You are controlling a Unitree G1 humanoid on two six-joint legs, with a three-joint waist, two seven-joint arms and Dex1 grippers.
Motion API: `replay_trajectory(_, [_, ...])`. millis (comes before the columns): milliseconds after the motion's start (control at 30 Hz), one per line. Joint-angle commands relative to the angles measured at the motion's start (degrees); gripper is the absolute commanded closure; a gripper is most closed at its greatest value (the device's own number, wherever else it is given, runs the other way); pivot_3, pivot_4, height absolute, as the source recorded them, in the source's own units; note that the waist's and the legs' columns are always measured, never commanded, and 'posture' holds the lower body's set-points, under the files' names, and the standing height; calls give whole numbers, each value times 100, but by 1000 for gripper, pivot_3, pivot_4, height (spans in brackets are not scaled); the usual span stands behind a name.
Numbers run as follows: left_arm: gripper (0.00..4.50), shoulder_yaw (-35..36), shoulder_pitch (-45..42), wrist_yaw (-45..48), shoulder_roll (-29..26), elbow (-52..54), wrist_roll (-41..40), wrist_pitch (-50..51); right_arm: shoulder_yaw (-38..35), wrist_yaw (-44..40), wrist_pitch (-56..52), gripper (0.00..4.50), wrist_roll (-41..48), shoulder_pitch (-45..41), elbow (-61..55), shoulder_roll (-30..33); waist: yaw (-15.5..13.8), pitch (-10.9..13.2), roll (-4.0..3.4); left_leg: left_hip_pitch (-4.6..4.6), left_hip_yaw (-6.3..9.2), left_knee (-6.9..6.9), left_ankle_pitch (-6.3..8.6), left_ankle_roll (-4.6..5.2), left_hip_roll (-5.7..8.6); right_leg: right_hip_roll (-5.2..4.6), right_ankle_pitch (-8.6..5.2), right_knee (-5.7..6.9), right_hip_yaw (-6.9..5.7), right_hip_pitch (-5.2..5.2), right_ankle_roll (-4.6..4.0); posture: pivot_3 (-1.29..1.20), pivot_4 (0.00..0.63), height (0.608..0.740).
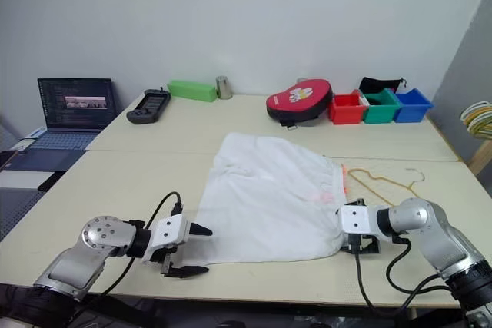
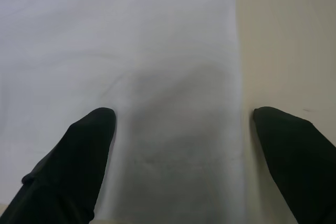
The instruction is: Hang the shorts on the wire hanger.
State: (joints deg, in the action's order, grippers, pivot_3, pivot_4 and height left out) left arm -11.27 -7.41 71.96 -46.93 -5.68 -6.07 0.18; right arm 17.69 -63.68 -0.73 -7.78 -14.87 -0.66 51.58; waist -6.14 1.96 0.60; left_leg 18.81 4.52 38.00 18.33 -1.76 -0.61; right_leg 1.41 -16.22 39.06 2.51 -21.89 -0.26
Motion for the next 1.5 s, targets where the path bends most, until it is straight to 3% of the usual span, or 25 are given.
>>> replay_trajectory(33, [925, -121, -96, -173, 50, -275, 281, -10, -33, -8, 203, 1173, -105, -131, 174, 33, 1, -5, -8, -2, 1, 0, 0, 0, 0, 0, -2, 0, 0, 4, 3, 240, 0, 740])
replay_trajectory(200, [2027, -166, -253, -213, 150, -398, 302, -48, -126, -5, 98, 2512, 54, -79, 94, -59, 5, -14, -23, -6, 2, 2, 0, 0, 2, 0, -5, 0, -1, 13, 7, 234, 0, 740])
replay_trajectory(467, [3592, -131, -665, -253, 192, -870, 366, -214, -268, 56, -128, 4293, 220, -79, -18, -171, 6, -15, -24, -6, 6, 2, 0, 0, 2, 1, -1, 0, -3, 12, 0, 229, 0, 740])
replay_trajectory(600, [4384, -61, -875, -249, 201, -983, 308, -96, -316, 62, -330, 4343, 322, -54, -206, -245, 18, -15, -24, -5, 9, 1, 0, 0, 0, 5, -2, 0, -4, 11, 1, 234, 0, 740])
replay_trajectory(867, [4384, -93, -686, 448, -327, -162, 29, 254, -489, -293, -1112, 4343, 837, 323, -1261, -27, 14, -5, -13, 5, 12, -1, 1, 1, -2, 8, -1, 0, -5, 0, -3, 245, 0, 740])
replay_trajectory(1100, [4384, 137, -457, 1533, -1256, 1402, -1166, 1934, -692, -893, -2405, 4343, 1651, 1014, -2894, 721, -5, 28, 14, 17, 17, -4, 5, 7, -6, 7, -18, 0, -6, -11, 4, 255, 0, 740])
replay_trajectory(1500, [4482, 55, -662, 1475, -1124, 1344, -1196, 2230, -760, -920, -3030, 4422, 2058, 937, -3210, 895, 23, 52, 29, 15, 17, -4, 5, 7, -10, 14, -35, -3, -11, -10, 16, 248, 0, 740])
